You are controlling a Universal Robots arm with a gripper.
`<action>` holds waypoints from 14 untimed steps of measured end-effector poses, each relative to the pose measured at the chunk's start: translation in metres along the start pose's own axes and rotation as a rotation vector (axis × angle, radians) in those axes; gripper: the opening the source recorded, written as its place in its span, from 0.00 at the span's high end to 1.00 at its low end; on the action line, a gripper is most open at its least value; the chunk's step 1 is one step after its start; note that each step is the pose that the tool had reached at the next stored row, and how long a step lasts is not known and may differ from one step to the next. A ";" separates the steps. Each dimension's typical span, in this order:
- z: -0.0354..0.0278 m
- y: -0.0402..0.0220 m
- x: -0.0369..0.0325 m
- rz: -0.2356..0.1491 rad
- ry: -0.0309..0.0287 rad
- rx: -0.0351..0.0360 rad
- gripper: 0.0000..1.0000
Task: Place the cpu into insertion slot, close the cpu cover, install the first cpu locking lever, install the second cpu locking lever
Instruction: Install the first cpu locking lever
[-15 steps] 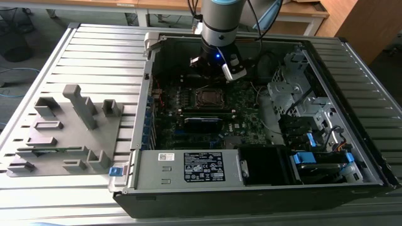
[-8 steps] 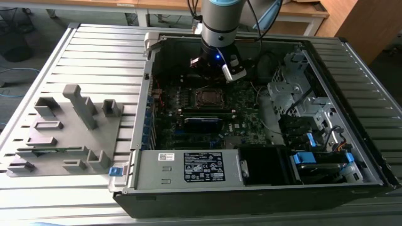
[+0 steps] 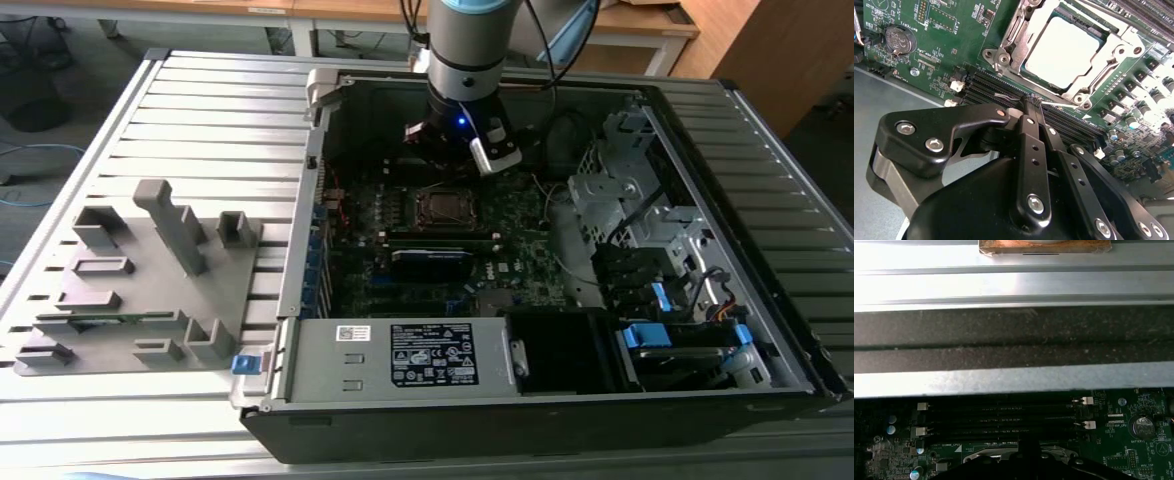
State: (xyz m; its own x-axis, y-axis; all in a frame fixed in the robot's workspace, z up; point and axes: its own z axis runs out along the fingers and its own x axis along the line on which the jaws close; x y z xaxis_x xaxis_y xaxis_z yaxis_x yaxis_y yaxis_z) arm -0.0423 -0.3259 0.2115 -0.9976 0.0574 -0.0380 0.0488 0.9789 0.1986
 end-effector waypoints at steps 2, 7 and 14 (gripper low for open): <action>0.0000 0.0000 0.0000 0.000 -0.0001 0.0000 0.89; 0.0003 -0.0001 0.0000 0.000 -0.0011 -0.0001 0.89; 0.0008 -0.0002 0.0001 0.000 -0.0027 -0.0003 0.89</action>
State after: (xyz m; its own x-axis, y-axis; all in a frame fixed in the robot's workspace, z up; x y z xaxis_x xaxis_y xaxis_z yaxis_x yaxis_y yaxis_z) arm -0.0423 -0.3259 0.2107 -0.9975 0.0579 -0.0406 0.0487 0.9788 0.1989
